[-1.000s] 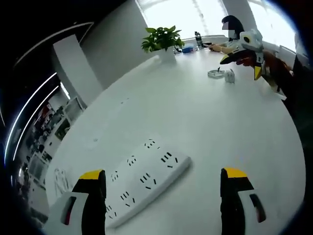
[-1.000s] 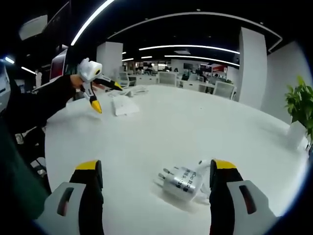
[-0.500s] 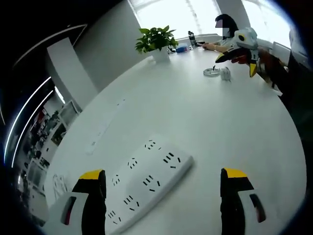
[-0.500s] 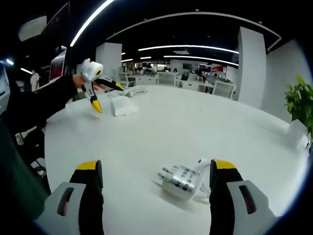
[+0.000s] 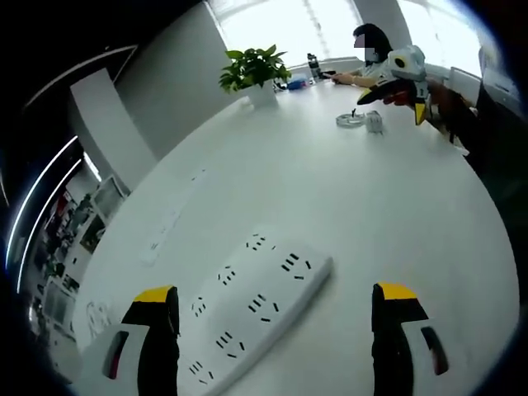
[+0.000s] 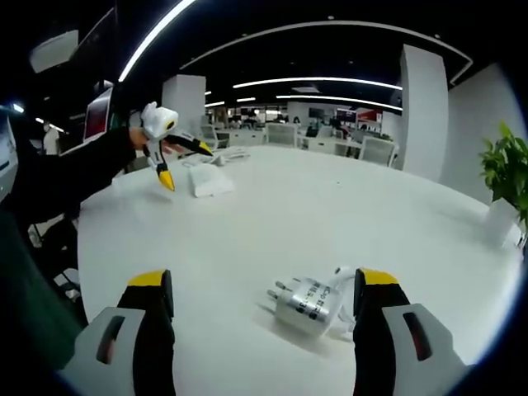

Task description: Straighten the power strip on the desk, plug the charger into it

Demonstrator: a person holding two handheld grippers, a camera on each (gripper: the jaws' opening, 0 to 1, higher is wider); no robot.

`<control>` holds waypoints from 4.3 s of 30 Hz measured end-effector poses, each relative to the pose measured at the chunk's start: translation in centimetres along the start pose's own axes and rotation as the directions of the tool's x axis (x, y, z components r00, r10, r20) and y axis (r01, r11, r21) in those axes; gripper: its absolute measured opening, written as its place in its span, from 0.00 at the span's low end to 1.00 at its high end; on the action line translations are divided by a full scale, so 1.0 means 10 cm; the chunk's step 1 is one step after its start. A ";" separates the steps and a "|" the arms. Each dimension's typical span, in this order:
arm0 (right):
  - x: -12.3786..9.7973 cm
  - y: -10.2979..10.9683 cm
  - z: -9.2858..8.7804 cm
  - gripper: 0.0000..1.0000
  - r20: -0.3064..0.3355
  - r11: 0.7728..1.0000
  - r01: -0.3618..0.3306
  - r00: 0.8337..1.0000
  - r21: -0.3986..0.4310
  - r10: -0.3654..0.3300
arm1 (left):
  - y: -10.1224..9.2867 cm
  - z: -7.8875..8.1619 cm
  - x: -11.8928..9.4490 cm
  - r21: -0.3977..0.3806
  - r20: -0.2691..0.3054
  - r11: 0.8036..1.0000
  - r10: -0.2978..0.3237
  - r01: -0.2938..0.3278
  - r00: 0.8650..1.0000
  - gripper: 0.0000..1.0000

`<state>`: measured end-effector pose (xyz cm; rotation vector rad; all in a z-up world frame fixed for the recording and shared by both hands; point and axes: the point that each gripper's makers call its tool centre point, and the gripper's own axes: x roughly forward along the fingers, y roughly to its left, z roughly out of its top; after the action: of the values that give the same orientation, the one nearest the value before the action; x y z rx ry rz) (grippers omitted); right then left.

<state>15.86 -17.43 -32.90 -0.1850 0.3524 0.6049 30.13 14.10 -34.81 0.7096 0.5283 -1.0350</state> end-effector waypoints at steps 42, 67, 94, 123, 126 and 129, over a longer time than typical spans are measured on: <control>0.03 0.02 0.04 0.87 0.038 0.999 -0.033 0.999 0.043 0.032 | 0.17 -0.02 -0.03 0.071 -0.065 0.994 -0.079 0.083 0.995 0.99; 0.04 0.00 0.01 0.86 0.043 0.998 -0.038 0.998 0.059 0.036 | 0.15 -0.09 0.04 0.107 -0.126 0.979 -0.161 0.175 0.979 0.99; 0.06 -0.06 -0.05 0.85 0.024 0.997 -0.027 0.999 0.071 0.025 | 0.23 -0.13 0.18 0.137 -0.160 0.960 -0.223 0.245 0.962 0.99; 0.09 -0.06 -0.05 0.85 0.011 0.997 -0.023 1.000 0.067 0.022 | 0.37 -0.26 0.21 0.107 -0.186 0.953 -0.261 0.283 0.947 0.99; 0.10 -0.05 -0.05 0.85 0.009 0.998 -0.025 1.000 0.065 0.024 | 0.38 -0.25 0.21 0.112 -0.191 0.953 -0.258 0.282 0.947 0.99; 0.09 -0.05 -0.04 0.85 0.010 0.998 -0.024 1.000 0.063 0.023 | 0.39 -0.25 0.22 0.109 -0.190 0.952 -0.263 0.286 0.946 0.99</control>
<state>16.75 -17.51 -33.60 -0.1176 0.3642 0.6167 34.45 15.95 -36.86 0.8688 0.7283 -1.2863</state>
